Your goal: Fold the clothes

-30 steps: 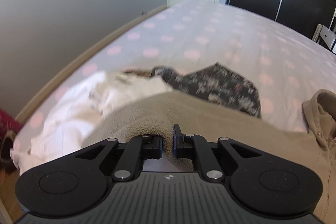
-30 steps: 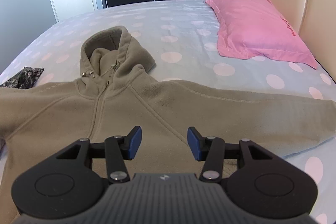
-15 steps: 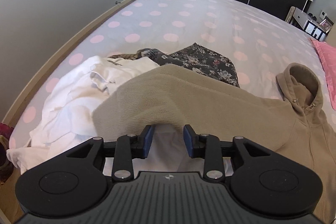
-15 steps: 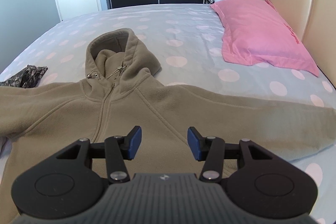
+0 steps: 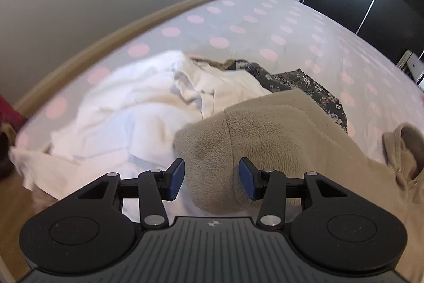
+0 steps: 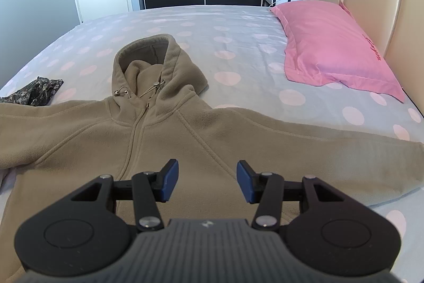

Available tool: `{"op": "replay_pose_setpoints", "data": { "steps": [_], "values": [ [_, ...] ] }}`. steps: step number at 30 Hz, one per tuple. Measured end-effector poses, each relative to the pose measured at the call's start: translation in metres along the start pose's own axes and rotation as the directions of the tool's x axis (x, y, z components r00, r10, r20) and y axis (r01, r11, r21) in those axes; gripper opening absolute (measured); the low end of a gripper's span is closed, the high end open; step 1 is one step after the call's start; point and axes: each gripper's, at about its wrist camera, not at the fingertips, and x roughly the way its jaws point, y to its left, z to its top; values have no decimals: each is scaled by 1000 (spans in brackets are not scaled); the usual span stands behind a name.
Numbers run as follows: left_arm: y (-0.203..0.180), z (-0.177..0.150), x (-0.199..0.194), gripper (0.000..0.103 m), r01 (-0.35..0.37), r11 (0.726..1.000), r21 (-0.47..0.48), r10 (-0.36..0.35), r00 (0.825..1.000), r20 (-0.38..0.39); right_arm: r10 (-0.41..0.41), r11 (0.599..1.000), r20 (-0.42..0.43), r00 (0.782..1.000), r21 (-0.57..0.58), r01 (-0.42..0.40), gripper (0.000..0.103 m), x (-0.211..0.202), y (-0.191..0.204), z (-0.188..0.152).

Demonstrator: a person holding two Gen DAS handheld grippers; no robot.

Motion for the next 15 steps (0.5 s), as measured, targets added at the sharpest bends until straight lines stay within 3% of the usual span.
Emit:
{"op": "replay_pose_setpoints", "data": {
  "steps": [3,8,13,15],
  "values": [
    [4,-7,23,43,58,996,-61,-61,998,-33,0,1000,-6,1000,-7,0,52,1,2,0],
    [-7,-21,53,46,60,996,-61,-67,991,-119,-2,1000,-14,1000,-28,2,52,4,6,-1],
    [-2,-28,50,48,42,995,-87,-49,996,-76,-3,996,-14,1000,-86,2,52,5,13,-3],
    [-5,-31,39,48,18,999,-44,-20,999,-28,-2,994,-13,1000,-113,1,52,5,17,-4]
  ]
}}
